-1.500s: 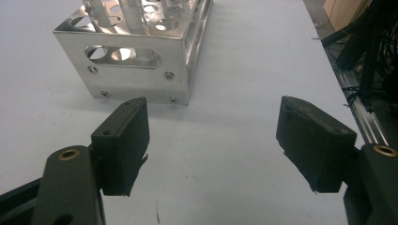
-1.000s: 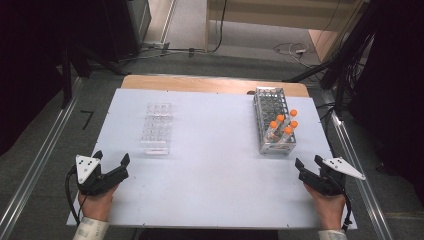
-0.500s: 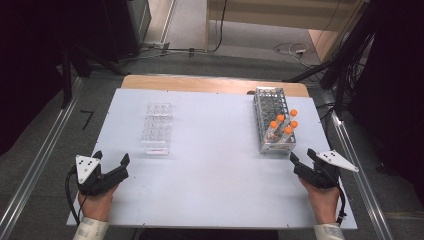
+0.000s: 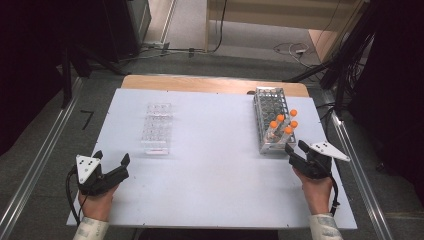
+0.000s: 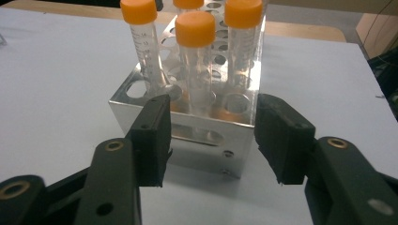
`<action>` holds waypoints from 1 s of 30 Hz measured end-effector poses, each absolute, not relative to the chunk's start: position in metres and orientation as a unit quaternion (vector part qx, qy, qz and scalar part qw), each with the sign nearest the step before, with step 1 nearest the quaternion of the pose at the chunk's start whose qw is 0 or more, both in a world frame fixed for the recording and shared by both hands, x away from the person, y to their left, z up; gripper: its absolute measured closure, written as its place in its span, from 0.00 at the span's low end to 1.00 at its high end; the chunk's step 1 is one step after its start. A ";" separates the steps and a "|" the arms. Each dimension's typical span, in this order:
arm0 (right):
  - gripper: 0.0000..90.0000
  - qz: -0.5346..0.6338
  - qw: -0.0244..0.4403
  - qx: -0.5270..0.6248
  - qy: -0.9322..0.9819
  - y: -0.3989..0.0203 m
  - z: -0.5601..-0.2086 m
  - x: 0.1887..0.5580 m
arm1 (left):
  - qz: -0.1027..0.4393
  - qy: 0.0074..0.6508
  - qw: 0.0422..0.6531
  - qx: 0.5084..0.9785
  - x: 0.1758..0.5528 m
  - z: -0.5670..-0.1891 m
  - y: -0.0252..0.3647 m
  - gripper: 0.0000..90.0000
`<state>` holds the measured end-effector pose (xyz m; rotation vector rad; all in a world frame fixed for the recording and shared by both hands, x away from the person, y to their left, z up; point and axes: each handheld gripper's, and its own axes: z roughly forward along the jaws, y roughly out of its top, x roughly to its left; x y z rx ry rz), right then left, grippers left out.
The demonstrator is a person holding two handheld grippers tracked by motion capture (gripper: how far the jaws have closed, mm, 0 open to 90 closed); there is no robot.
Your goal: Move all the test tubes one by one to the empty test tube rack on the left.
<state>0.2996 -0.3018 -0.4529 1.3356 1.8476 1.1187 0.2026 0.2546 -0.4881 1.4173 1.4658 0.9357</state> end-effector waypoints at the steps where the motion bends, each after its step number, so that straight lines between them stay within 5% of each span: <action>1: 0.55 0.422 0.297 0.499 0.696 -0.300 -0.453 0.302 | 0.376 0.589 0.434 0.569 0.203 -0.488 0.255 0.15; 12: 0.71 0.412 0.301 0.501 0.699 -0.286 -0.454 0.321 | 0.376 0.589 0.436 0.567 0.202 -0.488 0.256 0.15; 30: 0.80 0.411 0.310 0.503 0.694 -0.283 -0.455 0.329 | 0.376 0.589 0.436 0.567 0.202 -0.488 0.256 0.15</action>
